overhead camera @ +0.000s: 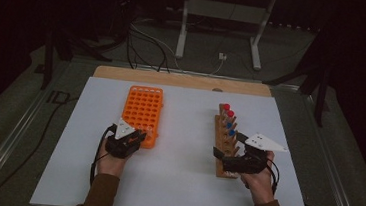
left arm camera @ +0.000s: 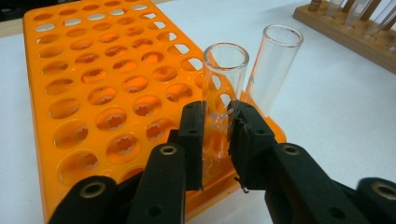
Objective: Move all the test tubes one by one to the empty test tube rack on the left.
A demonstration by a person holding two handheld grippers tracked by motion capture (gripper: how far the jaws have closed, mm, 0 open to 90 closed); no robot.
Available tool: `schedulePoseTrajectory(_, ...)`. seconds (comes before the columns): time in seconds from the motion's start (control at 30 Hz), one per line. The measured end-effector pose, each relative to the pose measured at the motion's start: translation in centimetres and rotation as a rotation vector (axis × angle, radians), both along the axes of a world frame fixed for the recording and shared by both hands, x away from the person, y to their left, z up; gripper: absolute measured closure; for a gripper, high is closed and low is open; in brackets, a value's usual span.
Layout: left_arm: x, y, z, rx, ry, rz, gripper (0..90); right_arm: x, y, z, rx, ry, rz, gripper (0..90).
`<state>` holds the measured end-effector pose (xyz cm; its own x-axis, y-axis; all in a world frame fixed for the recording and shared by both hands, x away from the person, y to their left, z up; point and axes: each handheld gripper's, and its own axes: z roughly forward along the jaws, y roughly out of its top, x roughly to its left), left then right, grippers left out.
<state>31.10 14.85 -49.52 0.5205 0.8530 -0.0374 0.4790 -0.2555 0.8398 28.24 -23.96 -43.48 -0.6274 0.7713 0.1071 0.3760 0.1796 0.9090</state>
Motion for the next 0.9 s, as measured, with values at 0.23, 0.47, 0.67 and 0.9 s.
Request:
schedulePoseTrajectory(0.23,-0.5,1.5,0.8,-0.127,-0.028,-0.001,56.5,0.4,-0.2,-0.2,-0.017,0.004,-0.020,0.1)
schedulePoseTrajectory(0.47,-0.9,2.2,2.1,-0.227,-0.056,0.011,34.6,1.3,-0.6,-0.4,-0.045,0.011,-0.048,4.5)
schedulePoseTrajectory(0.67,-1.0,1.8,3.1,-0.245,-0.064,0.026,15.4,2.6,-1.1,-0.9,-0.066,0.029,-0.073,22.4)
schedulePoseTrajectory(0.9,-1.3,1.5,3.9,-0.258,-0.074,0.018,8.2,3.7,-0.8,-1.7,-0.122,0.029,-0.126,49.3)
